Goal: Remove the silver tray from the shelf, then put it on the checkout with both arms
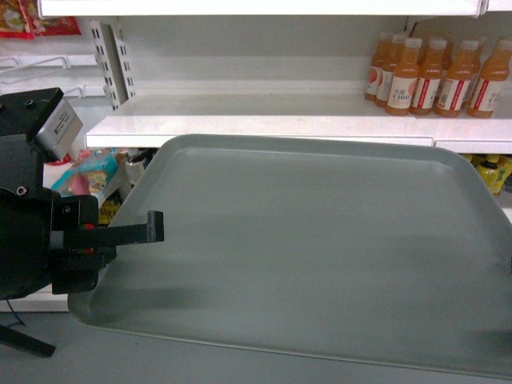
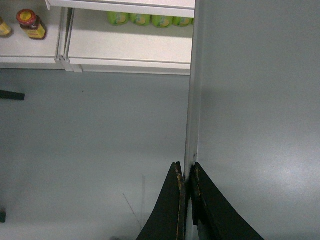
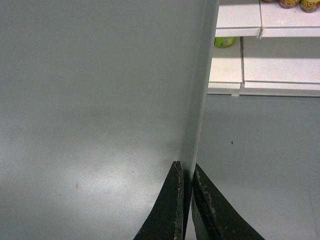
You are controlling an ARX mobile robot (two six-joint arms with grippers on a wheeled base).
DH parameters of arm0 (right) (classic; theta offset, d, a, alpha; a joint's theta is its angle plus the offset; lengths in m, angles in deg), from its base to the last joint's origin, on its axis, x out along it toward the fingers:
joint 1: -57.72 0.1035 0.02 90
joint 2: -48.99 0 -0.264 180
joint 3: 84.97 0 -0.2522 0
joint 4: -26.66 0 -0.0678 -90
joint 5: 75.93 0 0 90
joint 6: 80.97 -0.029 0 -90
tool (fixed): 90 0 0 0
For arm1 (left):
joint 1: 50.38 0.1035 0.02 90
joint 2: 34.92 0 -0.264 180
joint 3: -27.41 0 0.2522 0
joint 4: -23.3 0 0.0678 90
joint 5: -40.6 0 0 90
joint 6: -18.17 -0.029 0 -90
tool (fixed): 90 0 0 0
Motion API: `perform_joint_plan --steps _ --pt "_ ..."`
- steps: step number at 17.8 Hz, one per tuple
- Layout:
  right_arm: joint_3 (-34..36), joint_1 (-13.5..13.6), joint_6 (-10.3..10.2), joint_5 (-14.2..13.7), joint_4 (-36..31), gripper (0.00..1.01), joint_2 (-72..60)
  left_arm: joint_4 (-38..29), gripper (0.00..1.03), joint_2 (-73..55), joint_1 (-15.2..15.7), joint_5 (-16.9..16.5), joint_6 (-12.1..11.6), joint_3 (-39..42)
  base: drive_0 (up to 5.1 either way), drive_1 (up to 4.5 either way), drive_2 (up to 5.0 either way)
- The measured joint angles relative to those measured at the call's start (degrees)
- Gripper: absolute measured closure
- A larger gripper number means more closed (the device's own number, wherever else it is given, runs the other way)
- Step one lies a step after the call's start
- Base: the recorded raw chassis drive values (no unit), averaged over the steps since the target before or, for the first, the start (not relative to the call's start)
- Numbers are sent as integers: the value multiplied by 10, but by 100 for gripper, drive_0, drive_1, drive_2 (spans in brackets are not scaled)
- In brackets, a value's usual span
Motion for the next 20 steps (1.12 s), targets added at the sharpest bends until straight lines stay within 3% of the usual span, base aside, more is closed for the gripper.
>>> perform_joint_plan --steps 20 --pt "1 0 -2 0 2 98 0 0 100 0 0 0 1 0 9 -415 433"
